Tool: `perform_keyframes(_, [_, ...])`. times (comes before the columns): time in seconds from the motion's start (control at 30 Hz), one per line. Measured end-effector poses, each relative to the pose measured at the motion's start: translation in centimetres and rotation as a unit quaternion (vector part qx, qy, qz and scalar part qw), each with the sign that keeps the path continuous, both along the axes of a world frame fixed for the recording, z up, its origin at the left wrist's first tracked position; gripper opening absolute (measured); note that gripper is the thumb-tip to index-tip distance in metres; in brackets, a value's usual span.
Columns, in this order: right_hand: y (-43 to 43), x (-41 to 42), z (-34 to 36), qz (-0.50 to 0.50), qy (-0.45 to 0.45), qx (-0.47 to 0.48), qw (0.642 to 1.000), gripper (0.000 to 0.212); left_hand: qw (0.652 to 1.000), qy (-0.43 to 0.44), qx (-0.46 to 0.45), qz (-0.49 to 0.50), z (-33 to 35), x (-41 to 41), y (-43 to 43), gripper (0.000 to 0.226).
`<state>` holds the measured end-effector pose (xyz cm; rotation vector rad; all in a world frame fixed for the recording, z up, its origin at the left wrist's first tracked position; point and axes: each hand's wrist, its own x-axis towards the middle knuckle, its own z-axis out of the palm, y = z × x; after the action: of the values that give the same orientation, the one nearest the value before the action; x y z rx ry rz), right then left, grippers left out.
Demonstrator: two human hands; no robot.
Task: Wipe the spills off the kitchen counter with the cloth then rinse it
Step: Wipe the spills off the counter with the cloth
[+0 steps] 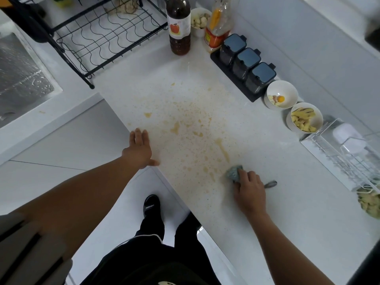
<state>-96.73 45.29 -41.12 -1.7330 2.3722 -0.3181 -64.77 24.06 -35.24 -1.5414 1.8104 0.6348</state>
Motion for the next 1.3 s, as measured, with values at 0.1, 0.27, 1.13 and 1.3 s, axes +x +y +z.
perform_keyframes(0.1, [0.2, 1.3, 0.0, 0.015, 0.018, 0.000, 1.000, 0.040, 1.000, 0.004, -0.003, 0.003, 0.1, 0.1, 0.1, 0.128])
perform_keyframes(0.27, [0.7, 1.9, 0.2, -0.022, -0.004, 0.004, 1.000, 0.039, 1.000, 0.008, -0.004, 0.001, 0.0, 0.2, 0.1, 0.127])
perform_keyframes(1.13, [4.2, 9.5, 0.6, 0.156, -0.008, 0.062, 0.986, 0.046, 0.999, 0.009, -0.034, -0.015, -0.8, 0.4, 0.1, 0.130])
perform_keyframes(1.3, [3.7, 9.3, 0.8, -0.041, -0.051, 0.063, 0.996, 0.043, 0.999, 0.002, -0.045, -0.025, -0.8, 0.4, 0.0, 0.131])
